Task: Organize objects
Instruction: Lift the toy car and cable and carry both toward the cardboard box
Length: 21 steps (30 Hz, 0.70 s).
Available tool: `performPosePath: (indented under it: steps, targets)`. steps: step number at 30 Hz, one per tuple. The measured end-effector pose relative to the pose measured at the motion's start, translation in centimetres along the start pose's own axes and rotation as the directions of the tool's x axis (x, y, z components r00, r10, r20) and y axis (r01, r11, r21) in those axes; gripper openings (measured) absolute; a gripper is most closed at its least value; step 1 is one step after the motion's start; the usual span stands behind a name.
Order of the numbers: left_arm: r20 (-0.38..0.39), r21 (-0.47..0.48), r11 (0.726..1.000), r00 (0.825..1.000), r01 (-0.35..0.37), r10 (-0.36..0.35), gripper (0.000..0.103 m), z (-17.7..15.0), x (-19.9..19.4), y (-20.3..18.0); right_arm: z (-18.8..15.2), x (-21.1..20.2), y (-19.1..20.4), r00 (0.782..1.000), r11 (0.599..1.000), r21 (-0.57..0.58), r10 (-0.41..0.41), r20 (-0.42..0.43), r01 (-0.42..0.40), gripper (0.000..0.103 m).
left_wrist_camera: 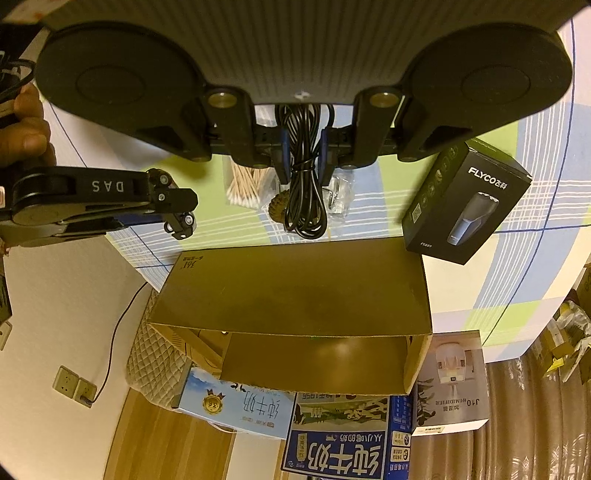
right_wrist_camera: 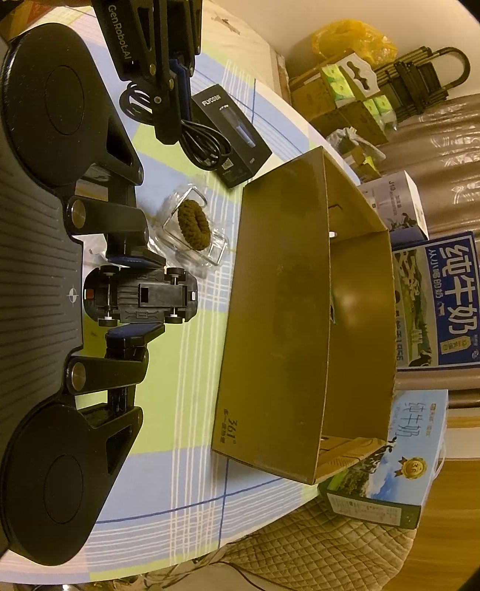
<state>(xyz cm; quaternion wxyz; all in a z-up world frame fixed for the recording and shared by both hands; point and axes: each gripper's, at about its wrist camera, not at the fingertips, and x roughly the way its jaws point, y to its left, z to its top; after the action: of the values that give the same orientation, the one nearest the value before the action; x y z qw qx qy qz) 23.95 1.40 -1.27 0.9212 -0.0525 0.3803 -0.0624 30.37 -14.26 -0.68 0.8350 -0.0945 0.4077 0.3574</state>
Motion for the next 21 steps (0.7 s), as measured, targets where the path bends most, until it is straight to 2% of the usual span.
performPosePath:
  steps: [13,21]
  targets:
    - [0.011,0.004,1.000,1.000,0.001,-0.001,0.011,0.3,0.0,-0.2,0.5,-0.3,0.0,1.000,1.000,-0.001,0.002,0.015,-0.002,0.028]
    - [0.038,0.015,1.000,0.999,0.003,-0.004,0.011,1.9,0.2,-0.6,1.8,-1.0,-0.3,0.998,1.000,0.008,-0.005,0.061,0.005,0.028]
